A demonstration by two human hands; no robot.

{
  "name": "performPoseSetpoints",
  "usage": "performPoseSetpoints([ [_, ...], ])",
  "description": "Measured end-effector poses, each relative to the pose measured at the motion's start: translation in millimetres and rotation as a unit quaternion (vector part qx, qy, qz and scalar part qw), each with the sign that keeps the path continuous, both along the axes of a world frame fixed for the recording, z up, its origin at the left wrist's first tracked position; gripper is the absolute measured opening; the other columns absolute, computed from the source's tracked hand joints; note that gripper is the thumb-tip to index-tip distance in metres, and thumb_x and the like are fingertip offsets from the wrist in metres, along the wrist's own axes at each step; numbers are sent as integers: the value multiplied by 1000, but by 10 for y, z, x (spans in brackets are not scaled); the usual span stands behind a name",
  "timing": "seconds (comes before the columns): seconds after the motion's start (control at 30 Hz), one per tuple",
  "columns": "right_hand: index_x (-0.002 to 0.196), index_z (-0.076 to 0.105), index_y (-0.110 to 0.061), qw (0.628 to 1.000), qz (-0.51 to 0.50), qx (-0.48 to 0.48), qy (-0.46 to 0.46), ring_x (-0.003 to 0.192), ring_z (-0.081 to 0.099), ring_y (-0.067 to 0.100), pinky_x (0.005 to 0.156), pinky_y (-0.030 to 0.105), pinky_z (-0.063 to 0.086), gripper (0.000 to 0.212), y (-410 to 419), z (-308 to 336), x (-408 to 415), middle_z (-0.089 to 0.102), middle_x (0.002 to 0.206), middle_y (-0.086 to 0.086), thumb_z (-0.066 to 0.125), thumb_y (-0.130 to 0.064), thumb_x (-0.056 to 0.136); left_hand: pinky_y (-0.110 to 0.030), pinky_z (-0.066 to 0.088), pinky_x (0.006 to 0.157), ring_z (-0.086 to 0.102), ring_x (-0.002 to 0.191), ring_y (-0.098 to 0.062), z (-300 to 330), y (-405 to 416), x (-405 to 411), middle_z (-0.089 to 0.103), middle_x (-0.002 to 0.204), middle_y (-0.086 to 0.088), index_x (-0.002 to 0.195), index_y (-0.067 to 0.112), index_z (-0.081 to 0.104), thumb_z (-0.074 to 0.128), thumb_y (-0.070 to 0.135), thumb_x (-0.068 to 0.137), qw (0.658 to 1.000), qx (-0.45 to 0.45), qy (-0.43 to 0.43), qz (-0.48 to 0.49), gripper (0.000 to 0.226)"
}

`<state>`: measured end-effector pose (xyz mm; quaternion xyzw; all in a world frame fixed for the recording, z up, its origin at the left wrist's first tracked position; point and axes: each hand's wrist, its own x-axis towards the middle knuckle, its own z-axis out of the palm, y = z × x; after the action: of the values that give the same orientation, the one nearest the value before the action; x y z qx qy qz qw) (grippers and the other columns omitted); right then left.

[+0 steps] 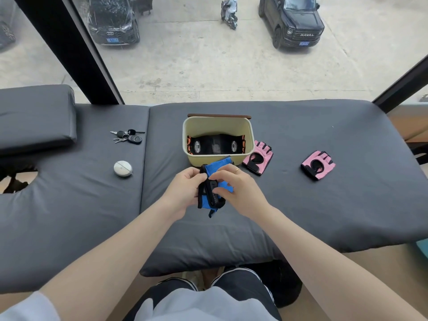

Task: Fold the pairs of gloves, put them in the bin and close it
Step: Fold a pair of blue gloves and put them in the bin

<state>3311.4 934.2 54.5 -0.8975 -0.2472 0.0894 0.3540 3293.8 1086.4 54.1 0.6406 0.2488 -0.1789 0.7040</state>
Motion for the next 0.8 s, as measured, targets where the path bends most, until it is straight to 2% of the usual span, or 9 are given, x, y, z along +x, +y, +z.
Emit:
performPoseSetpoints([
  [0.07, 92, 67, -8, 999, -15, 35, 18, 77, 56, 23, 68, 25, 43, 12, 19, 15, 14, 55, 89, -2, 68, -7, 80, -36, 54, 69, 62, 75, -25, -13, -11, -16, 62, 80, -6, 83, 13, 56, 49, 18, 93, 1000, 19, -1, -10, 13],
  [0.17, 80, 64, -4, 999, -9, 45, 16, 72, 54, 27, 67, 28, 40, 2, 43, 21, 59, 52, 78, -1, 66, -5, 80, -36, 48, 67, 54, 73, -23, -35, -47, -44, 57, 78, -9, 80, 13, 57, 50, 19, 91, 998, 58, -6, -10, 14],
  [0.23, 81, 61, -3, 999, 27, 21, -27, 69, 51, 28, 65, 30, 41, 5, 61, 18, 49, 52, 80, 4, 60, -7, 84, -32, 45, 62, 50, 70, -21, -44, -51, -46, 55, 76, -9, 77, 12, 56, 50, 17, 90, 997, 79, -8, 12, 15],
  [0.37, 83, 56, -2, 988, 89, -20, -121, 70, 48, 28, 67, 26, 36, 18, 70, 60, -36, 56, 85, 13, 44, -13, 90, -26, 42, 52, 48, 61, -17, -70, 1, -6, 53, 67, -4, 69, 13, 53, 50, 14, 90, 994, 78, -5, 74, 20],
  [0.5, 86, 49, -8, 985, 119, -38, -120, 73, 47, 28, 70, 31, 36, 18, 14, 59, -90, 55, 85, 12, 35, -18, 92, -31, 41, 57, 47, 66, -21, -166, 6, -10, 52, 70, -7, 70, 13, 52, 50, 14, 89, 992, 73, 28, 101, 19],
  [0.6, 86, 41, -12, 978, 147, -44, -141, 72, 37, 19, 69, 24, 32, 11, -83, 49, -204, 52, 82, 8, 34, -16, 92, -34, 45, 64, 51, 74, -23, -189, 198, 42, 55, 78, -9, 71, 13, 52, 48, 12, 89, 976, 76, 53, 198, 18],
  [0.67, 86, 39, -14, 976, 154, -49, -146, 72, 40, 20, 69, 24, 32, 8, -150, -9, -253, 53, 81, 8, 34, -15, 92, -38, 52, 68, 57, 71, -22, -140, 302, 93, 59, 76, -5, 74, 14, 52, 47, 13, 91, 981, 54, 36, 181, 18],
  [0.7, 86, 41, -14, 978, 150, -49, -137, 72, 44, 22, 68, 23, 35, 10, -162, -39, -255, 54, 81, 8, 35, -17, 92, -37, 53, 66, 59, 69, -20, -95, 309, 111, 60, 77, -4, 76, 15, 52, 47, 13, 92, 987, 46, 20, 154, 17],
  [0.8, 85, 59, -7, 982, 159, -74, -78, 73, 53, 28, 68, 35, 48, 21, -109, -109, -230, 61, 85, 9, 44, -22, 90, -33, 53, 63, 60, 69, -17, 27, 222, 89, 62, 77, -2, 80, 16, 54, 48, 15, 93, 996, 47, -25, 74, 14],
])
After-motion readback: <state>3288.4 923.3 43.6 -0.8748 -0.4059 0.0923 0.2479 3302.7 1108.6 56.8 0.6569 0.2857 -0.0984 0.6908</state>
